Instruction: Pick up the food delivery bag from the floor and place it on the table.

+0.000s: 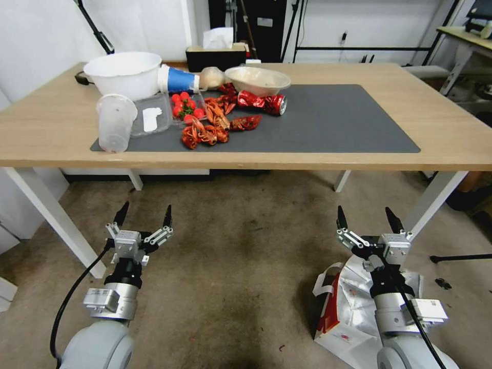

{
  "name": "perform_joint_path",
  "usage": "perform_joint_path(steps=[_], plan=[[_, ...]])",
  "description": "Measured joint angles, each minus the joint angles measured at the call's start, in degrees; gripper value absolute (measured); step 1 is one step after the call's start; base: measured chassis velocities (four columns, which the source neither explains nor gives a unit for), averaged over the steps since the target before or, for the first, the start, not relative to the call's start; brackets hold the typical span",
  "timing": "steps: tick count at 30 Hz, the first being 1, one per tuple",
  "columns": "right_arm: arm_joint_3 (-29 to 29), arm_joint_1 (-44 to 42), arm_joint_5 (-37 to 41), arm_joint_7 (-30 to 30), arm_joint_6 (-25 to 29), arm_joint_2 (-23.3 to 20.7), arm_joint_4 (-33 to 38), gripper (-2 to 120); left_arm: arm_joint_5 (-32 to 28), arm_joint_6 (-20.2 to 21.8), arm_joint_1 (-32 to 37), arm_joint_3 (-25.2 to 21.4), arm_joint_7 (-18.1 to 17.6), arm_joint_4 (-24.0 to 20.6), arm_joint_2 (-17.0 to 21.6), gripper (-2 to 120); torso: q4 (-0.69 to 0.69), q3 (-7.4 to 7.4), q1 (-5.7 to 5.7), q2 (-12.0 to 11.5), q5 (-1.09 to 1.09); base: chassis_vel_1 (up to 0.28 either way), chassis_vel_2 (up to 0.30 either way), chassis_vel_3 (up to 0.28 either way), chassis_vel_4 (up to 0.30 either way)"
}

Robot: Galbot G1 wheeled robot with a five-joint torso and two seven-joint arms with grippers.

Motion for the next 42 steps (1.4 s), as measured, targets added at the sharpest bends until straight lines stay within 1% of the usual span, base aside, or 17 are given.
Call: perform_joint_path(steps=[5,9,14,24,27,38,42], plan=[[0.0,0.2,0.0,-0.1,0.0,0.1,-0.2,100,0.0,0.1,0.0,0.1,0.0,0.0,-0.1,97,0.01,-0.62,-0.28,-0.9,0.0,0.0,0.0,0.0,0.0],[-0.1,0.1,0.0,-0.1,0.1,0.2,-0.6,100,0.0,0.1,-0.1,0.1,0.0,0.3,-0.1,97,0.01,-1.45,-0.72,-2.2,0.0,0.0,0.0,0.0,0.0],[-0.2,0.2,-0.1,-0.2,0.1,0.2,-0.7,100,0.0,0.1,-0.1,0.1,0.0,0.3,-0.2,97,0.01,-2.0,-0.95,-2.9,0.0,0.0,0.0,0.0,0.0],[-0.1,0.6,0.0,-0.2,0.0,0.3,-1.1,100,-0.1,0.3,-0.1,0.1,0.1,0.1,-0.2,97,0.01,-3.81,-1.63,-5.4,0.0,0.0,0.0,0.0,0.0],[-0.1,0.6,0.0,-0.2,0.0,0.3,-1.1,100,-0.1,0.3,-0.2,0.1,0.1,0.2,-0.2,97,0.01,-4.07,-1.75,-5.8,-0.01,0.0,0.0,0.0,0.0],[-0.1,0.6,0.0,-0.3,0.4,0.5,-1.6,100,-0.1,0.3,-0.4,0.3,0.4,0.4,-0.4,97,0.0,-6.14,-2.52,-8.7,0.0,0.0,0.0,0.0,0.0],[-0.1,0.6,-0.1,-0.3,0.4,0.5,-1.6,100,-0.1,0.3,-0.4,0.4,0.5,0.5,-0.4,97,0.01,-6.43,-2.61,-9.0,0.0,0.0,0.0,0.0,0.0]])
